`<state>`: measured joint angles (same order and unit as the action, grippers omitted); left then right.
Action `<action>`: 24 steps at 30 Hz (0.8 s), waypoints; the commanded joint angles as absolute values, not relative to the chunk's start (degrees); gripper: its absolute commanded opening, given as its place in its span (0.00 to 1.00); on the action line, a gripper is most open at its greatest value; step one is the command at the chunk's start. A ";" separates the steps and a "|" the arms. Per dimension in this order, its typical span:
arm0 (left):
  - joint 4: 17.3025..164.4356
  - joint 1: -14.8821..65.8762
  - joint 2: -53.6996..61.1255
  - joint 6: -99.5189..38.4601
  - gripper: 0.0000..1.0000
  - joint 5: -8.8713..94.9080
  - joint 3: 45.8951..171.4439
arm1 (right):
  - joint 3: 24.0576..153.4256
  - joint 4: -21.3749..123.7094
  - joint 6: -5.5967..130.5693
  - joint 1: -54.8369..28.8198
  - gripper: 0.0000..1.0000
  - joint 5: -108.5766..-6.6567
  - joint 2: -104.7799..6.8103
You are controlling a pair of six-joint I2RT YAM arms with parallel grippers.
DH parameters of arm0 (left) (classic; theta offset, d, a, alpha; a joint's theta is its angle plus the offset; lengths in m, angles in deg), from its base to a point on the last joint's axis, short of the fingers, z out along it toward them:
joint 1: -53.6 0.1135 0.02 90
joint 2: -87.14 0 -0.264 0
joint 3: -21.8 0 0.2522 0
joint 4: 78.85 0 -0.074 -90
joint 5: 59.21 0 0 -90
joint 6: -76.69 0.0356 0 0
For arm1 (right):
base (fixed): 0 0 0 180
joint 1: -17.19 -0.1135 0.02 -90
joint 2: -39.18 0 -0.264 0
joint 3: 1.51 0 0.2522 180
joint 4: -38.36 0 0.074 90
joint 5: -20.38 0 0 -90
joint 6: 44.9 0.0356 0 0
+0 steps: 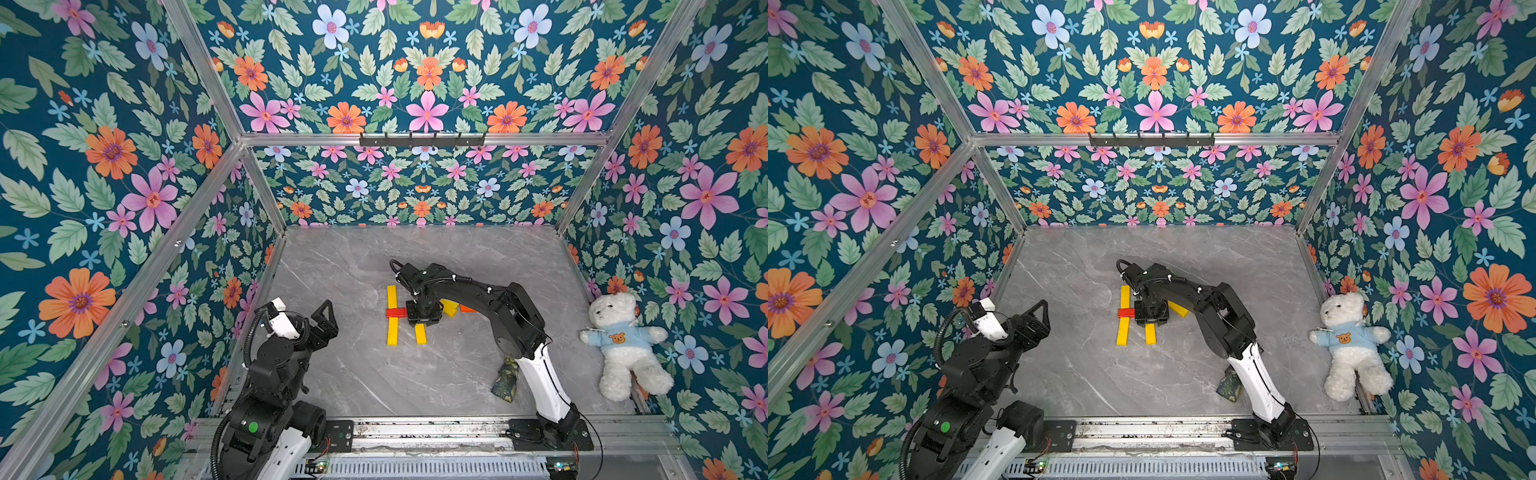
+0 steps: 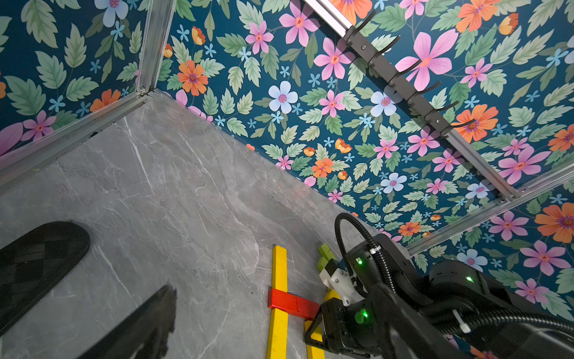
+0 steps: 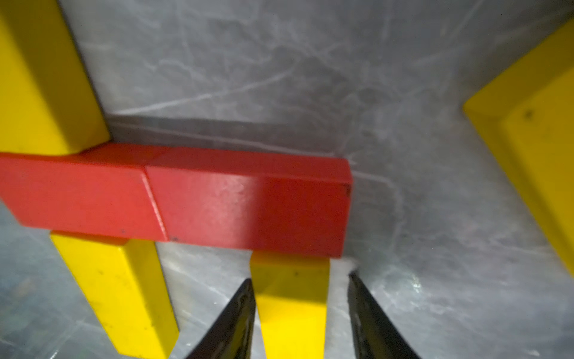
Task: Assemble the letter h with building blocks
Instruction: Assemble the building block at the center of the board.
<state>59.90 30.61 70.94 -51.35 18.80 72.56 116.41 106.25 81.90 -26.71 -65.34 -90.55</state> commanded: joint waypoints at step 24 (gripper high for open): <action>61.02 30.61 69.07 -50.75 1.00 19.36 72.41 | 102.45 98.65 79.60 -18.76 0.61 -70.99 -70.06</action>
